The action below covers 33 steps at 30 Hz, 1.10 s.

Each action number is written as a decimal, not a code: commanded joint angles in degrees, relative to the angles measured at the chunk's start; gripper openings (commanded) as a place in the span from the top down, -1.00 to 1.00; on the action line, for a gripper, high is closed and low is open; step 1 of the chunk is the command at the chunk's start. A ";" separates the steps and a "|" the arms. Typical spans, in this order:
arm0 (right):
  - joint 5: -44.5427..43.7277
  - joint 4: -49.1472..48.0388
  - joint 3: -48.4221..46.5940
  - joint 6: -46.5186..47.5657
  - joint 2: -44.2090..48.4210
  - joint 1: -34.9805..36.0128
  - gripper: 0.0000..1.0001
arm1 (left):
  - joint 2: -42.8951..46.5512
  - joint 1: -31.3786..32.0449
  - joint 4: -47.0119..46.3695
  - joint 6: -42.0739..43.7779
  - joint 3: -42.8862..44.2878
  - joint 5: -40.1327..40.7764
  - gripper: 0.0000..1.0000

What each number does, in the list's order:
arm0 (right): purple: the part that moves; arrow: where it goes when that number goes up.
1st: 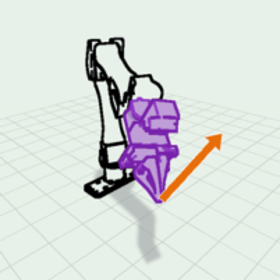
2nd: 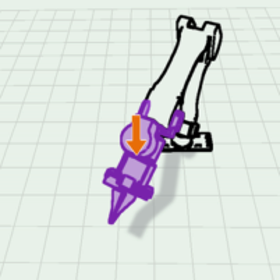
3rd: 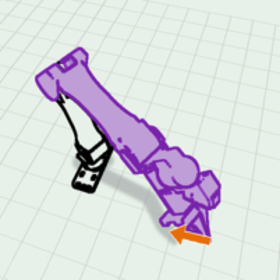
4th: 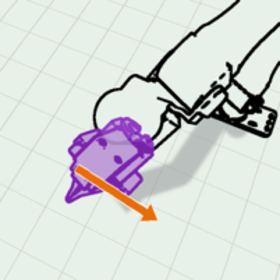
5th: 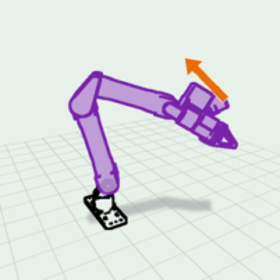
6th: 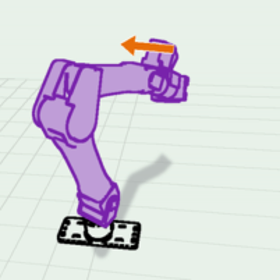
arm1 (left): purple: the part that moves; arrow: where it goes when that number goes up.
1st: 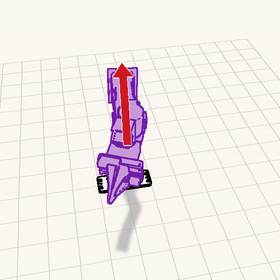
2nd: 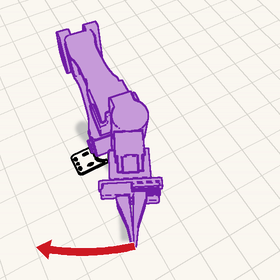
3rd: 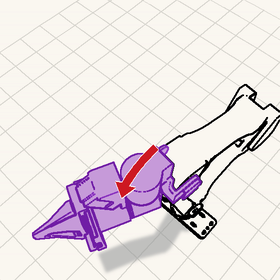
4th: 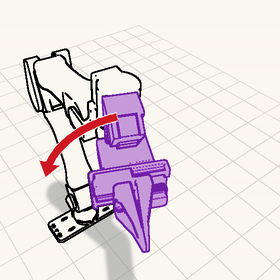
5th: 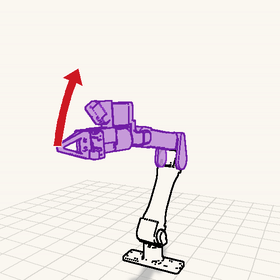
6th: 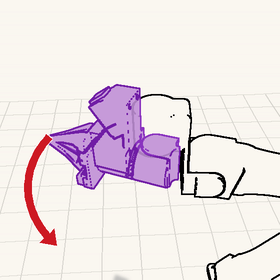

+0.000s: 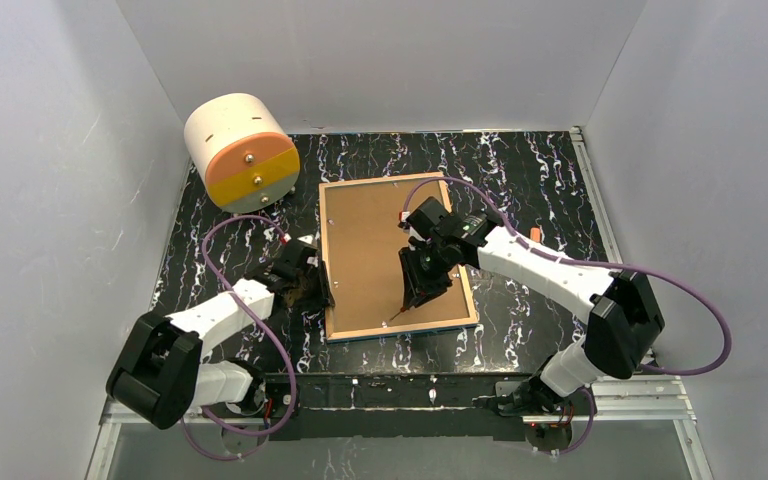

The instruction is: Take the photo out of the frame

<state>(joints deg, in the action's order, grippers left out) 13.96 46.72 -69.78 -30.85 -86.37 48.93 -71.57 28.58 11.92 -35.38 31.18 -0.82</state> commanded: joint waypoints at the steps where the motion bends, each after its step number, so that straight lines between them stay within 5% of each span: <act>1: 1.22 2.05 -1.39 1.38 -0.26 0.37 0.97 | -2.93 0.33 5.23 1.74 -1.43 2.40 0.32; 33: 3.71 -4.13 1.28 1.24 -5.64 1.43 0.97 | -2.00 0.34 5.04 1.71 -1.28 1.70 0.49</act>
<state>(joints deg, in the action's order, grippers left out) 16.49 44.36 -68.62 -29.78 -91.33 49.43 -72.18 28.62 11.88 -35.11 31.73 -1.78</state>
